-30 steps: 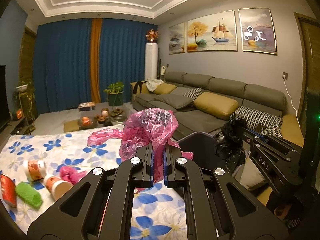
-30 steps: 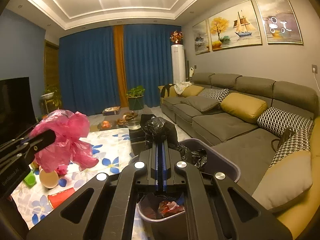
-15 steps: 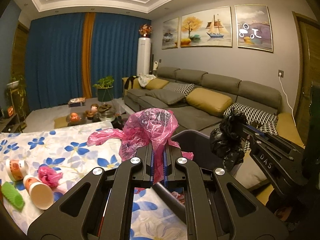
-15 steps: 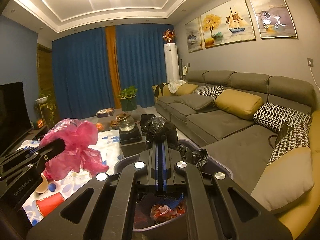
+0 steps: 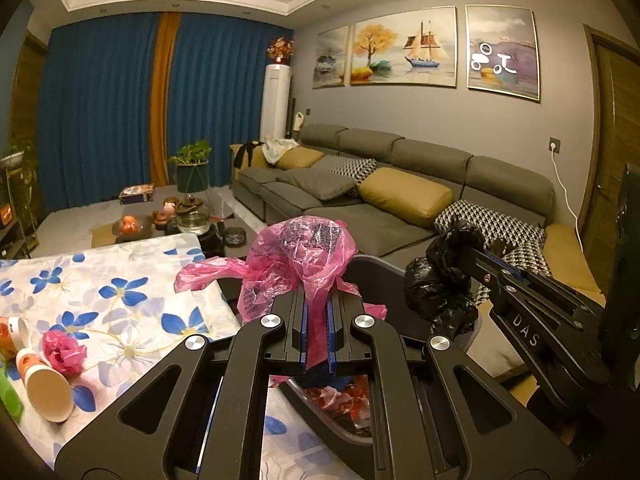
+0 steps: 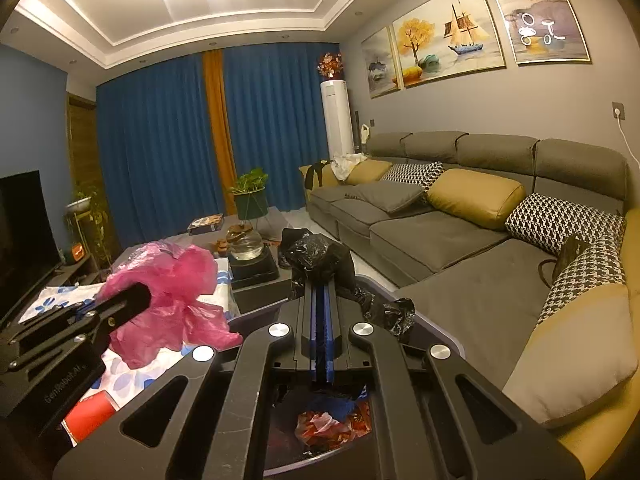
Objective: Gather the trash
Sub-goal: 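Open both tools to drop the pink and black bags into the bin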
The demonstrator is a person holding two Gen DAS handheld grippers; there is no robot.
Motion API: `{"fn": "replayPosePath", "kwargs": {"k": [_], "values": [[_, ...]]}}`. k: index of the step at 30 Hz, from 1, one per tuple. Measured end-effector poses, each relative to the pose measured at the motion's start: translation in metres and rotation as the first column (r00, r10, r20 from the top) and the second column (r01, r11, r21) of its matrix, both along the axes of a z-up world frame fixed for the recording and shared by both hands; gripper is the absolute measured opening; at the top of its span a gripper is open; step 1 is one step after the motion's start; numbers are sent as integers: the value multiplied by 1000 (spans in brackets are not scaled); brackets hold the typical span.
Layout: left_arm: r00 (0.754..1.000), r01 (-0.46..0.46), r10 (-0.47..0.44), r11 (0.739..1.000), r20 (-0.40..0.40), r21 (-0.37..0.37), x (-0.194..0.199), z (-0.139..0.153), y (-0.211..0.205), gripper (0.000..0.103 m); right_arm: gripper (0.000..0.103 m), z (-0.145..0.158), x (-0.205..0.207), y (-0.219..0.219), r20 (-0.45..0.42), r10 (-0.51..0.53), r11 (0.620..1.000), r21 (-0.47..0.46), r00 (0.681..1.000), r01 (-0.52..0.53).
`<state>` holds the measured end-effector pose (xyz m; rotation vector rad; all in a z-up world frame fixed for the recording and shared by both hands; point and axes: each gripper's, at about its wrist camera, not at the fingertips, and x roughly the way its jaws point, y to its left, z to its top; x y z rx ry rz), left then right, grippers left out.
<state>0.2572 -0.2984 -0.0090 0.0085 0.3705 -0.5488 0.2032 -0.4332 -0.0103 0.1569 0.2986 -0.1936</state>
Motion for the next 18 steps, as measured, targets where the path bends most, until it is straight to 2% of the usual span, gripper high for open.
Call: {"fn": "replayPosePath", "kwargs": {"k": [18], "values": [[999,40,-39,999,-32,16,21,-13,-17,6,4,-2,7,-6,-15,-13,1000,20,1000,13]]}}
